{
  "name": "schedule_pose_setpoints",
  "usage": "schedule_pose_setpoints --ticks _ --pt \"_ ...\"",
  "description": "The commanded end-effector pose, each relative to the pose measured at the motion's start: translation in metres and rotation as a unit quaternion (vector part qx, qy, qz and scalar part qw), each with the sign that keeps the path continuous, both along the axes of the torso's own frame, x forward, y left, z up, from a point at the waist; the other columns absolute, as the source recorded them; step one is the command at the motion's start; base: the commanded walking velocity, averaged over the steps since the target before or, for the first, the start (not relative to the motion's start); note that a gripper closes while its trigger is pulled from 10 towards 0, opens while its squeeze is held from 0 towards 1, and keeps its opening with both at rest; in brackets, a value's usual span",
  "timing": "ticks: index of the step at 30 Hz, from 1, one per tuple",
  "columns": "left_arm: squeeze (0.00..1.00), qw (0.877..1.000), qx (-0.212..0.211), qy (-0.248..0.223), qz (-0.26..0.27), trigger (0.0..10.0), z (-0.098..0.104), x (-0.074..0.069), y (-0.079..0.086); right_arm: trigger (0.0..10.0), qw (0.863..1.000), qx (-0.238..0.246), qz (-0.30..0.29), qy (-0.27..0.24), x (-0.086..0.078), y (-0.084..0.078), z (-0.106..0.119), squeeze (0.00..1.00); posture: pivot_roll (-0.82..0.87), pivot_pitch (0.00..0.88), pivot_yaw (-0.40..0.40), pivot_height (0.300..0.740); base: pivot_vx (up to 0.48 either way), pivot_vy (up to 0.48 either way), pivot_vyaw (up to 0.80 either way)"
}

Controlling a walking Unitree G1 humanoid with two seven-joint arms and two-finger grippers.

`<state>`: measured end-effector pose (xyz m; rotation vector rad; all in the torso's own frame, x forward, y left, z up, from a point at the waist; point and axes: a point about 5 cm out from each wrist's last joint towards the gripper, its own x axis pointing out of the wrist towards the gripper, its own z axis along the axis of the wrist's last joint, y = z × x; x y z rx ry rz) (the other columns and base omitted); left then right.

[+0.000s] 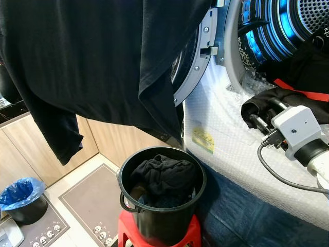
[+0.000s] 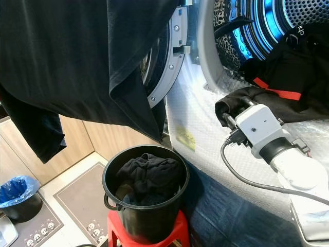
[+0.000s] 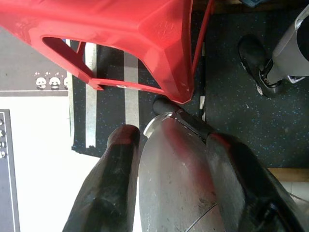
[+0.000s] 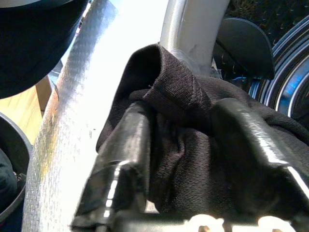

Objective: Clothes washing

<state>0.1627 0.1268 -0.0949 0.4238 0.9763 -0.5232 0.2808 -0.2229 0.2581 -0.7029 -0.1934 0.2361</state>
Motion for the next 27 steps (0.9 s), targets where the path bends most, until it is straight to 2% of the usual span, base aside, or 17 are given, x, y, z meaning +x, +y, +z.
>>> schedule_pose_setpoints --ticks 1,10,16,22,24,27 --pt "0.0 1.0 0.007 0.017 -0.004 10.0 -0.003 -0.006 0.003 0.0 1.0 0.001 -0.005 -0.013 -0.001 -0.002 0.006 0.0 -0.24 0.0 0.08 0.74 0.0 0.0 0.0" --pt "0.0 1.0 0.004 0.019 0.008 10.0 -0.003 -0.007 0.004 0.0 1.0 0.011 0.004 -0.024 0.0 -0.001 0.013 0.0 -0.23 0.0 0.073 0.74 0.0 0.0 0.0" --pt "0.0 1.0 0.003 0.02 0.01 10.0 -0.004 -0.008 0.004 0.0 0.994 0.084 0.054 -0.039 -0.008 -0.003 0.032 0.0 -0.22 0.0 0.072 0.74 0.0 0.0 0.0" --pt "0.0 1.0 0.003 0.02 0.009 10.0 -0.004 -0.008 0.003 0.0 0.993 0.093 0.045 -0.051 -0.007 -0.007 0.04 0.0 -0.22 0.0 0.072 0.74 0.0 0.0 0.0" --pt "0.0 1.0 0.003 0.02 0.009 10.0 -0.004 -0.008 0.003 0.0 0.996 0.071 0.023 -0.046 -0.001 -0.01 0.038 0.0 -0.22 0.0 0.072 0.74 0.0 0.0 0.0" --pt "0.0 1.0 0.003 0.02 0.008 10.0 -0.004 -0.008 0.003 0.0 0.997 0.061 0.021 -0.041 0.002 -0.009 0.037 0.0 -0.22 0.0 0.07 0.74 0.0 0.0 0.0"
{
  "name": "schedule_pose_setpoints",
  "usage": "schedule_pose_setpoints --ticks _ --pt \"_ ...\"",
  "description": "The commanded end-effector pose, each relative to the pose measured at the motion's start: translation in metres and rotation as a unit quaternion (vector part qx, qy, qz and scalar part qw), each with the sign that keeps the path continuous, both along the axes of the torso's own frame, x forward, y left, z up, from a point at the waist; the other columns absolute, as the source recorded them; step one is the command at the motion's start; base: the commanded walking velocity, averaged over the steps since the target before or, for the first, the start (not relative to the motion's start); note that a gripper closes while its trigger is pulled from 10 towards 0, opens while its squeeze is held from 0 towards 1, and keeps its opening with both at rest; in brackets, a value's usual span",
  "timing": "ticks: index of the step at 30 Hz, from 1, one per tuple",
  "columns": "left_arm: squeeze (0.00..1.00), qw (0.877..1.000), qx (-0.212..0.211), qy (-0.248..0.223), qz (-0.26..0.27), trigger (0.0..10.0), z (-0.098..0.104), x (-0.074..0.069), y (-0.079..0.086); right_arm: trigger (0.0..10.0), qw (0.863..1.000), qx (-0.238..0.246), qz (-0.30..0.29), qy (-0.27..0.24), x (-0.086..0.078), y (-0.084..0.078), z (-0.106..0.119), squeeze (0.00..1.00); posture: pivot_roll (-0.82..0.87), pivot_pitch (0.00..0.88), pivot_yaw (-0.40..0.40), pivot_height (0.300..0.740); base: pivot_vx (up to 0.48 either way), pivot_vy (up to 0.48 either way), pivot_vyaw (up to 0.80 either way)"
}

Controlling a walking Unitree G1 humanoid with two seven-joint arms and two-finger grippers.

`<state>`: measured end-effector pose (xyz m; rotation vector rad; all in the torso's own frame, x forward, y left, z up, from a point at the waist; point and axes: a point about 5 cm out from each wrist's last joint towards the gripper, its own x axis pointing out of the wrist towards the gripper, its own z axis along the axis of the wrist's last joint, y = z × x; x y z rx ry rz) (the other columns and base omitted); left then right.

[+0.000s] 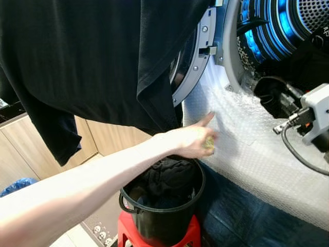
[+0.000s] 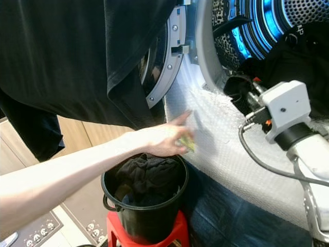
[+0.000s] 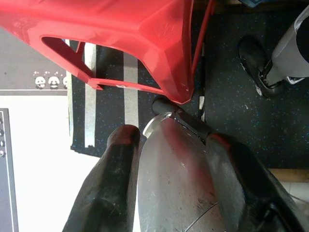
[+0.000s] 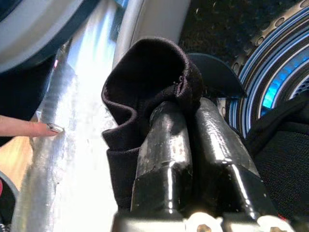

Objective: Clothes washing

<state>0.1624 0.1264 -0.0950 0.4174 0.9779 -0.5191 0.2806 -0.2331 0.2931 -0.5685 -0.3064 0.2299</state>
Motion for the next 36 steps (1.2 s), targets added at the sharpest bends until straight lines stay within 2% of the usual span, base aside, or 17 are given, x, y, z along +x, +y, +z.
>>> schedule_pose_setpoints --ticks 1,5,10,13,14,18,19,20,22,25,28,30,31,33,34,35,36 --pt "0.0 1.0 0.005 0.019 0.005 10.0 -0.004 -0.008 0.004 0.0 1.0 -0.011 0.001 0.005 0.002 0.002 0.002 0.0 -0.22 0.0 0.07 0.74 0.0 0.0 0.0" --pt "0.0 1.0 0.005 0.019 0.006 10.0 -0.004 -0.008 0.003 0.0 1.0 -0.022 0.01 0.008 0.006 0.003 0.005 0.0 -0.22 0.0 0.069 0.74 0.0 0.0 0.0" --pt "0.0 1.0 0.005 0.018 0.007 10.0 -0.003 -0.007 0.003 0.0 0.999 -0.04 0.011 0.011 0.018 0.001 0.013 0.0 -0.21 0.0 0.069 0.74 0.0 0.0 0.0" --pt "0.0 1.0 0.004 0.017 0.009 10.0 -0.003 -0.007 0.003 0.0 0.999 -0.036 -0.022 0.017 0.041 -0.008 0.026 0.0 -0.2 0.0 0.059 0.74 0.0 0.0 0.0" --pt "0.0 1.0 0.004 0.017 0.009 10.0 -0.003 -0.007 0.003 0.0 0.999 -0.036 -0.022 0.017 0.041 -0.008 0.026 0.0 -0.2 0.0 0.059 0.74 0.0 0.0 0.0" --pt "0.0 1.0 0.001 0.017 0.018 10.0 -0.003 -0.006 0.003 0.0 0.995 -0.015 -0.093 0.036 0.063 -0.027 0.031 0.0 -0.19 0.0 0.045 0.74 0.0 0.0 0.0" --pt "0.0 1.0 0.001 0.017 0.018 10.0 -0.003 -0.006 0.003 0.0 0.995 -0.015 -0.093 0.036 0.063 -0.027 0.031 0.0 -0.19 0.0 0.045 0.74 0.0 0.0 0.0" --pt "0.0 1.0 0.0 0.017 0.022 10.0 -0.003 -0.006 0.003 0.0 0.991 -0.003 -0.125 0.044 0.073 -0.034 0.033 0.0 -0.18 0.0 0.041 0.74 0.0 0.0 0.0" --pt "0.0 1.0 -0.001 0.017 0.026 10.0 -0.003 -0.006 0.003 0.0 0.986 -0.003 -0.162 0.05 0.081 -0.041 0.035 0.0 -0.17 0.0 0.037 0.74 0.0 0.0 0.0" --pt "0.0 0.999 -0.002 0.016 0.029 10.0 -0.003 -0.006 0.003 0.0 0.978 0.001 -0.202 0.047 0.088 -0.049 0.039 0.0 -0.16 0.0 0.031 0.74 0.0 0.0 0.0" --pt "0.0 0.999 -0.003 0.016 0.032 10.0 -0.003 -0.006 0.003 0.0 0.96 0.007 -0.275 0.053 0.093 -0.065 0.046 0.0 -0.16 0.0 0.03 0.74 0.0 0.0 0.0" --pt "0.0 0.999 -0.003 0.016 0.032 10.0 -0.003 -0.006 0.003 0.0 0.958 0.009 -0.282 0.053 0.093 -0.067 0.047 0.0 -0.16 0.0 0.03 0.74 0.0 0.0 0.0" --pt "0.0 0.999 -0.003 0.016 0.032 10.0 -0.003 -0.007 0.003 0.0 0.948 0.009 -0.316 0.046 0.094 -0.074 0.052 0.0 -0.16 0.0 0.025 0.74 0.0 0.0 0.0" --pt "0.0 0.999 -0.003 0.017 0.031 10.0 -0.003 -0.007 0.003 0.0 0.936 0.011 -0.348 0.04 0.094 -0.082 0.057 0.0 -0.16 0.0 0.023 0.74 0.0 0.0 0.0" --pt "0.0 0.999 -0.003 0.017 0.031 10.0 -0.003 -0.007 0.002 0.0 0.924 0.011 -0.38 0.035 0.093 -0.09 0.06 0.0 -0.16 0.0 0.019 0.74 0.0 0.0 0.0" --pt "0.0 0.999 -0.003 0.017 0.031 10.0 -0.003 -0.007 0.002 0.0 0.924 0.011 -0.38 0.035 0.093 -0.09 0.06 0.0 -0.16 0.0 0.019 0.74 0.0 0.0 0.0" --pt "0.0 0.999 -0.004 0.018 0.03 10.0 -0.004 -0.008 0.002 0.0 0.909 0.012 -0.417 0.026 0.089 -0.1 0.064 0.0 -0.16 0.0 0.015 0.74 0.0 0.0 0.0"
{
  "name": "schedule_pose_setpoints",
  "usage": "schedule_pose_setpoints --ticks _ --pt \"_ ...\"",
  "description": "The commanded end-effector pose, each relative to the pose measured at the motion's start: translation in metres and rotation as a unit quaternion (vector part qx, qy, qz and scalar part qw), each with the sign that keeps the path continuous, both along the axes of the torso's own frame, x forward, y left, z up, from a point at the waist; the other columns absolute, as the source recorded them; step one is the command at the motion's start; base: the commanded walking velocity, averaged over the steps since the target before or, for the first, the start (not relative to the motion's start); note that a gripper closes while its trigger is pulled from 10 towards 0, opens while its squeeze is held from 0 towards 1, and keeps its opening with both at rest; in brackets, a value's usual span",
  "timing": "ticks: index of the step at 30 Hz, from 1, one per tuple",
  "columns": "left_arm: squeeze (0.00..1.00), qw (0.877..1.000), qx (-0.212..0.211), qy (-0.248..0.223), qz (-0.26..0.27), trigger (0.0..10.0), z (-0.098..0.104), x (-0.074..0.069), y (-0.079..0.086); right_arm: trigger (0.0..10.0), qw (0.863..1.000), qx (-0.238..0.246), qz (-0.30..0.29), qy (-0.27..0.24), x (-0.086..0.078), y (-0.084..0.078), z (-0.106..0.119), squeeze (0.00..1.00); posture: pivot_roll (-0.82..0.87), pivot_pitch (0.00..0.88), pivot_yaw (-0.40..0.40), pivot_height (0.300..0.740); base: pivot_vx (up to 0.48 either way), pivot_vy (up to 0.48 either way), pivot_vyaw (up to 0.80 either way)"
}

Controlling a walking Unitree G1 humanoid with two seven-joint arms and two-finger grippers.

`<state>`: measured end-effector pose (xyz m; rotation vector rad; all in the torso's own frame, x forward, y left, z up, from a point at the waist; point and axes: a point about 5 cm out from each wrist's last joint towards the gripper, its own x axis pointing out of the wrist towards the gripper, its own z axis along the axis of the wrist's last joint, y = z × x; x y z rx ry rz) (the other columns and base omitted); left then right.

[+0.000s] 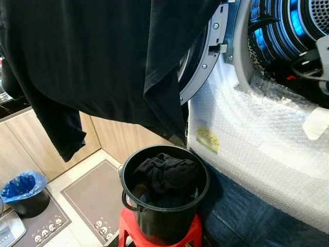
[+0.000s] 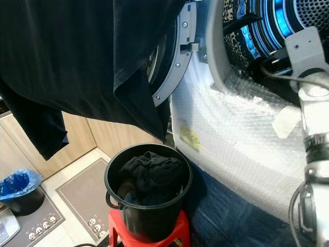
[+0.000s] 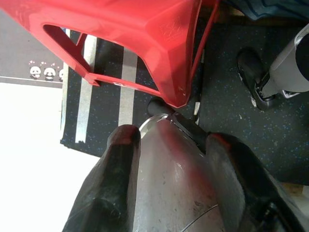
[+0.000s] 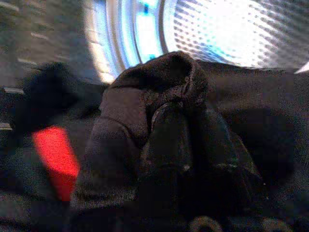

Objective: Clothes washing

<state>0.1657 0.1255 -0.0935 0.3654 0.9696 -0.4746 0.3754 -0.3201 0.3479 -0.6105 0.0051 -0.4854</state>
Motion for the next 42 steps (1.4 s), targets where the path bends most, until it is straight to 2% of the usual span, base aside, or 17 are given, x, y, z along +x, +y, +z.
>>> schedule_pose_setpoints --ticks 1,3,6,15,16,17,18,19,20,21,22,25,42 --pt "0.0 1.0 0.009 0.024 0.0 10.0 -0.005 -0.011 0.003 0.0 0.998 -0.015 -0.066 -0.019 -0.007 -0.017 0.011 0.0 -0.16 0.0 0.015 0.74 0.0 0.0 0.0" --pt "0.0 1.0 0.008 0.025 0.0 10.0 -0.006 -0.013 0.002 0.0 0.994 -0.024 -0.098 -0.037 -0.012 -0.024 0.017 0.0 -0.16 0.0 0.013 0.74 0.0 0.0 0.0" --pt "0.0 1.0 0.008 0.026 -0.001 10.0 -0.006 -0.014 0.002 0.0 0.992 -0.032 -0.112 -0.048 -0.014 -0.026 0.021 0.0 -0.16 0.0 0.011 0.74 0.0 0.0 0.0" --pt "0.0 1.0 0.009 0.029 -0.003 10.0 -0.007 -0.017 0.002 0.0 0.994 -0.058 -0.088 -0.021 -0.004 -0.016 0.007 0.0 -0.16 0.0 0.015 0.74 0.0 0.0 0.0" --pt "0.0 1.0 0.009 0.029 -0.004 10.0 -0.007 -0.017 0.002 3.1 0.994 -0.066 -0.086 -0.017 -0.003 -0.015 0.005 0.0 -0.16 0.0 0.015 0.74 0.0 0.0 0.0" --pt "0.0 1.0 0.009 0.029 -0.004 10.0 -0.007 -0.017 0.002 4.2 0.994 -0.077 -0.08 -0.01 -0.002 -0.014 0.002 0.0 -0.16 0.0 0.015 0.74 0.0 0.0 0.0" --pt "0.0 1.0 0.009 0.029 -0.004 10.0 -0.007 -0.017 0.002 4.2 0.994 -0.08 -0.079 -0.008 -0.002 -0.013 0.001 0.0 -0.16 0.0 0.016 0.74 0.0 0.0 0.0" --pt "0.0 1.0 0.009 0.029 -0.004 10.0 -0.007 -0.017 0.002 9.3 0.994 -0.08 -0.079 -0.008 -0.002 -0.013 0.001 0.0 -0.16 0.0 0.016 0.74 0.0 0.0 0.0" --pt "0.0 1.0 0.008 0.03 -0.003 10.0 -0.008 -0.018 0.002 10.0 0.994 -0.088 -0.069 0.001 -0.001 -0.011 -0.005 0.0 -0.16 0.0 0.018 0.74 0.0 0.0 0.0" --pt "0.0 1.0 0.008 0.03 -0.002 10.0 -0.008 -0.018 0.002 10.0 0.994 -0.088 -0.067 0.006 -0.001 -0.011 -0.008 0.01 -0.16 0.0 0.018 0.74 0.0 0.0 0.0" --pt "0.0 1.0 0.007 0.03 -0.002 10.0 -0.007 -0.018 0.002 10.0 0.994 -0.083 -0.066 0.006 -0.001 -0.01 -0.011 1.0 -0.16 0.0 0.018 0.74 0.0 0.0 0.0" --pt "0.0 1.0 0.007 0.03 -0.002 10.0 -0.007 -0.017 0.001 10.0 0.996 -0.065 -0.057 0.004 0.0 -0.008 -0.014 1.0 -0.17 0.0 0.022 0.74 0.0 0.0 0.0" --pt "0.0 1.0 0.009 0.026 -0.01 10.0 -0.006 -0.013 0.002 10.0 0.997 -0.073 -0.035 -0.005 -0.013 -0.007 -0.01 1.0 -0.19 0.0 0.038 0.74 0.0 0.0 0.0"
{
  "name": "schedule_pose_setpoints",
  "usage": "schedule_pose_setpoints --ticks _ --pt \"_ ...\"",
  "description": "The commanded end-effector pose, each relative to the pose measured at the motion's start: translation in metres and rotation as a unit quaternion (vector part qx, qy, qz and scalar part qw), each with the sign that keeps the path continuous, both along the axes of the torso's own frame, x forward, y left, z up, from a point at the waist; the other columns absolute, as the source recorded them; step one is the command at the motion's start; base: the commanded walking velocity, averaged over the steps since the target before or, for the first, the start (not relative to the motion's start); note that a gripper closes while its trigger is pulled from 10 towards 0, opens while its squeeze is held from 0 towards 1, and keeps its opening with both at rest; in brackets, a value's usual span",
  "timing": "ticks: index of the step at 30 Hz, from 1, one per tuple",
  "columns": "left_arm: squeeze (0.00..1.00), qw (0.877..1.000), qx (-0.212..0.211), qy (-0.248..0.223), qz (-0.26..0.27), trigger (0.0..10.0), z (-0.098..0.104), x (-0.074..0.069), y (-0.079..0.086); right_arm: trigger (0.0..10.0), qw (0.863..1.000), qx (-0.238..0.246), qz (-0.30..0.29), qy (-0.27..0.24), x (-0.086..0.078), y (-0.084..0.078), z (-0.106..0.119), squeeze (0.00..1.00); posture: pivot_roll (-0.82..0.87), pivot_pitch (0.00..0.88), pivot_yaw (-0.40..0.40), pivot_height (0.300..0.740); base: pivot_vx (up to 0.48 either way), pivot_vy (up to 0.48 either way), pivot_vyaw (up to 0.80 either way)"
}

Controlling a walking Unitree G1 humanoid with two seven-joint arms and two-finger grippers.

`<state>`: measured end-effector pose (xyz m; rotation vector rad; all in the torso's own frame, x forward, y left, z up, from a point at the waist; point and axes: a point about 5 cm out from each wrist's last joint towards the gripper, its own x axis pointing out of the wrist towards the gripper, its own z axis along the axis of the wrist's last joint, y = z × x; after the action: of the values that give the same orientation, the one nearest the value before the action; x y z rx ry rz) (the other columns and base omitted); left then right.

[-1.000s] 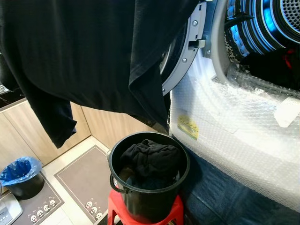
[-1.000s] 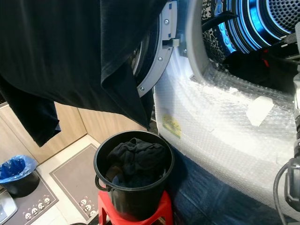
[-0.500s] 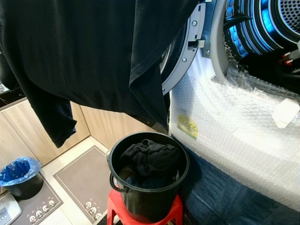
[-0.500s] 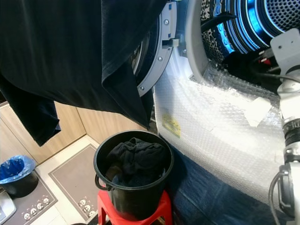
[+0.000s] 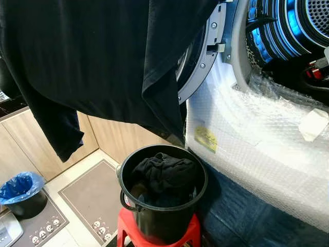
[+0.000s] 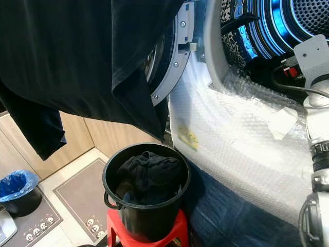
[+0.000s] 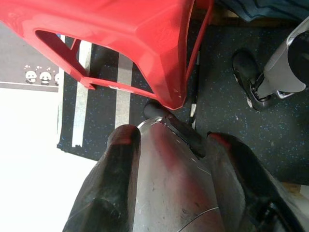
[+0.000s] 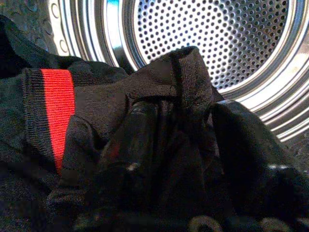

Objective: Clothes washing

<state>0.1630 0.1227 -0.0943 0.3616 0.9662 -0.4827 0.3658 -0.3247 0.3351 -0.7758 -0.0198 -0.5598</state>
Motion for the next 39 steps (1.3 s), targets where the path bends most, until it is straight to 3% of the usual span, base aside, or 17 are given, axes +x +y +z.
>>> schedule_pose_setpoints --ticks 1,15,25,26,27,28,39 --pt "0.0 1.0 0.013 0.026 -0.008 10.0 -0.005 -0.01 0.005 10.0 1.0 0.012 0.002 -0.003 -0.004 -0.002 0.003 1.0 -0.19 0.0 0.039 0.74 0.0 0.0 0.0" --pt "0.0 1.0 0.016 0.021 -0.016 10.0 -0.004 -0.008 0.005 10.0 0.999 -0.002 0.052 -0.018 -0.013 0.012 0.007 1.0 -0.2 0.0 0.05 0.74 0.0 0.0 0.0" --pt "0.0 1.0 0.017 0.022 -0.013 10.0 -0.004 -0.008 0.005 10.0 0.997 0.011 0.071 -0.026 -0.021 0.013 0.006 1.0 -0.2 0.0 0.05 0.74 0.0 0.0 0.0" --pt "0.0 1.0 0.017 0.022 -0.013 10.0 -0.004 -0.008 0.005 10.0 0.997 0.004 0.07 -0.029 -0.023 0.012 0.007 0.77 -0.21 0.0 0.051 0.74 0.0 0.0 0.0" --pt "0.0 1.0 0.017 0.022 -0.013 10.0 -0.004 -0.008 0.005 10.0 0.997 0.0 0.07 -0.03 -0.024 0.012 0.008 0.77 -0.21 0.0 0.054 0.74 0.0 0.0 0.0" --pt "0.0 1.0 0.016 0.022 -0.014 10.0 -0.004 -0.008 0.005 10.0 0.997 0.006 0.073 -0.027 -0.025 0.012 0.007 0.0 -0.21 0.0 0.056 0.74 0.0 0.0 0.0" --pt "0.0 0.999 0.019 0.021 -0.026 10.0 -0.003 -0.006 0.004 10.0 0.99 0.026 0.13 -0.056 -0.04 0.021 0.011 0.0 -0.24 0.0 0.07 0.74 0.0 0.0 0.0"
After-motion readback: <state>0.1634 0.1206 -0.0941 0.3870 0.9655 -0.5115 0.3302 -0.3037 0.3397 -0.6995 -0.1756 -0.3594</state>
